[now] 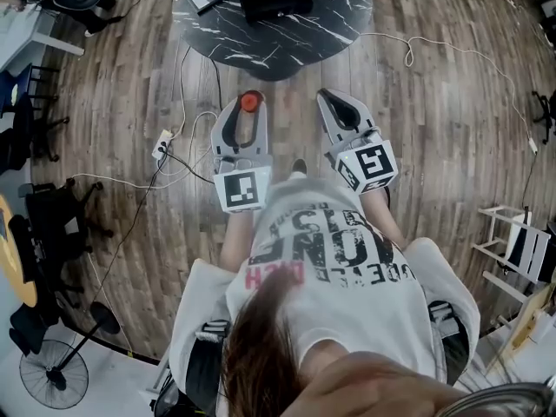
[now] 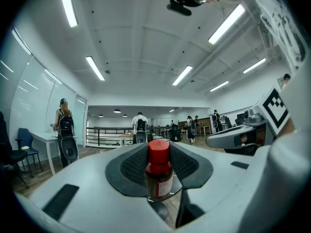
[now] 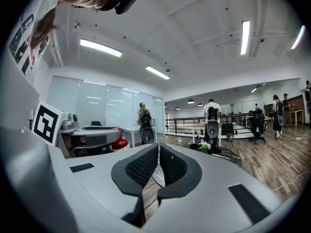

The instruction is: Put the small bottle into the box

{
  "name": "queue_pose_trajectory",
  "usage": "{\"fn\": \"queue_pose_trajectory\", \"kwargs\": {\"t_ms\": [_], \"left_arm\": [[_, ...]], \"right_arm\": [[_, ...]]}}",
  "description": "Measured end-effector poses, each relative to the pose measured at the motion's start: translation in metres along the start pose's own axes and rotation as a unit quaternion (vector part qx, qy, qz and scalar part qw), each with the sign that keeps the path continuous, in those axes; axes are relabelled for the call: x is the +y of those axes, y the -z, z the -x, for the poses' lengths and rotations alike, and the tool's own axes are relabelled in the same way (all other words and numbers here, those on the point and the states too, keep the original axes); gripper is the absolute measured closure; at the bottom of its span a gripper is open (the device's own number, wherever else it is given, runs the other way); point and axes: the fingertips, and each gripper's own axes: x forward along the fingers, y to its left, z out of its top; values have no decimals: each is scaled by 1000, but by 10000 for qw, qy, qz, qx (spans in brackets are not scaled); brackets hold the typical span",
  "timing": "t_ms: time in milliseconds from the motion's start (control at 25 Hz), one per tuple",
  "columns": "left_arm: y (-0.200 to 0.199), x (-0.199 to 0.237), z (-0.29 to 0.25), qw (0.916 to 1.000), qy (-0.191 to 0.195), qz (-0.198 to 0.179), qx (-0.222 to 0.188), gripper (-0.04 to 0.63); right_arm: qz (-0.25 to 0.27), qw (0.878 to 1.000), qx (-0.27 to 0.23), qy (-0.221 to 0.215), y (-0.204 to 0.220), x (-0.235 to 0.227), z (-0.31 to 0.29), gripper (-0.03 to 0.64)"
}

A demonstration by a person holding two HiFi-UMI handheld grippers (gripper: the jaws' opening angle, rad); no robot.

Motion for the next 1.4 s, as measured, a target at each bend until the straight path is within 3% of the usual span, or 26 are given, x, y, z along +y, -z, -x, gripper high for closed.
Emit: {"fn": "queue_pose_trajectory", "kwargs": {"t_ms": [280,680,1040,1400], "left_arm": [[-7,-15,-23,9997,-43,-213,-74,463],[-11,-29,-29,9997,34,-227,-95,463],[-13,-20,-50,9997,116,-176,-77,463],[-8,11,-110,9994,302,-178,11,463]], "right_arm": [[-31,9999,-92,-23,0,-28,4,607],[-165,9998,-112,-27,3,-39,9,607],[-211,9998,-62,-12,3,-49,-9,607],[-201,9997,4,158,-4,-76,-63,607]]}}
